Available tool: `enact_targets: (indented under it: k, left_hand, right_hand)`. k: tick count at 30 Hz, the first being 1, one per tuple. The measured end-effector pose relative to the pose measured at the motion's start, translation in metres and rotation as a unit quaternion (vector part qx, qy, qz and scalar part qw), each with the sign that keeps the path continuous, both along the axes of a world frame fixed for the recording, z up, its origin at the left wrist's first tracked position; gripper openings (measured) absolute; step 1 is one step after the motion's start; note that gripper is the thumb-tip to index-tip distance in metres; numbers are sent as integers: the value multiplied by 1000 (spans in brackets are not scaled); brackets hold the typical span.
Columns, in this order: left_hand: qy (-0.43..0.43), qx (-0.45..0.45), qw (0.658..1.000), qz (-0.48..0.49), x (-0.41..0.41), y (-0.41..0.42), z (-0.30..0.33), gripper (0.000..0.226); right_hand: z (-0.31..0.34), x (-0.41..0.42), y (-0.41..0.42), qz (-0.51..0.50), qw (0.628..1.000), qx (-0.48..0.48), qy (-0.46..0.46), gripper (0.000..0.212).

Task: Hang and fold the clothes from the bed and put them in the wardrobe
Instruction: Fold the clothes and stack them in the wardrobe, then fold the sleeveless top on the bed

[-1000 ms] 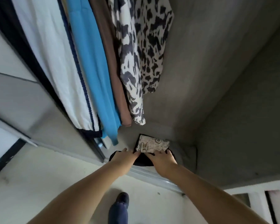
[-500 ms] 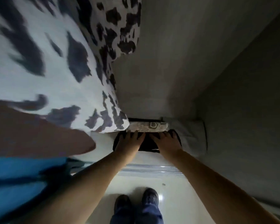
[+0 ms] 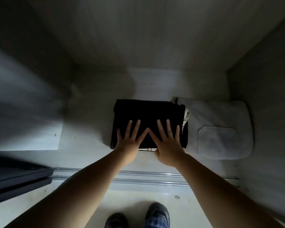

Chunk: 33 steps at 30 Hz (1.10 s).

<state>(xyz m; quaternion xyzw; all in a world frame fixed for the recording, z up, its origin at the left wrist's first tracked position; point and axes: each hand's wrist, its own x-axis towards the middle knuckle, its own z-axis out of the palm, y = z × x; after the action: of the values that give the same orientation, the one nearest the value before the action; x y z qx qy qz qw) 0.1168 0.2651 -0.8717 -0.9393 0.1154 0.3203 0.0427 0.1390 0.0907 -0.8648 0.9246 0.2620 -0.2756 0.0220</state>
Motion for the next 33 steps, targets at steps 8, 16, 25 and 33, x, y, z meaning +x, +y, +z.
enact_targets:
  k: [8, 16, 25, 33]
  left_hand:
    - [49, 7, 997, -66, 13, -4, 87, 70]
    - [-60, -61, 994, -68, 2, -52, 308, 35]
    - [-170, -171, 965, -101, 4, -78, 491, 32]
    - [-145, -215, 937, -236, -42, -106, 566, 29]
  right_hand:
    - [86, 8, 4, -52, 995, -2, 81, 66]
    - [295, -31, -28, -169, 983, 53, 40, 45]
    - [495, -48, -57, -258, 965, 25, -38, 39]
    - [574, -134, -87, -389, 915, 16, -107, 33]
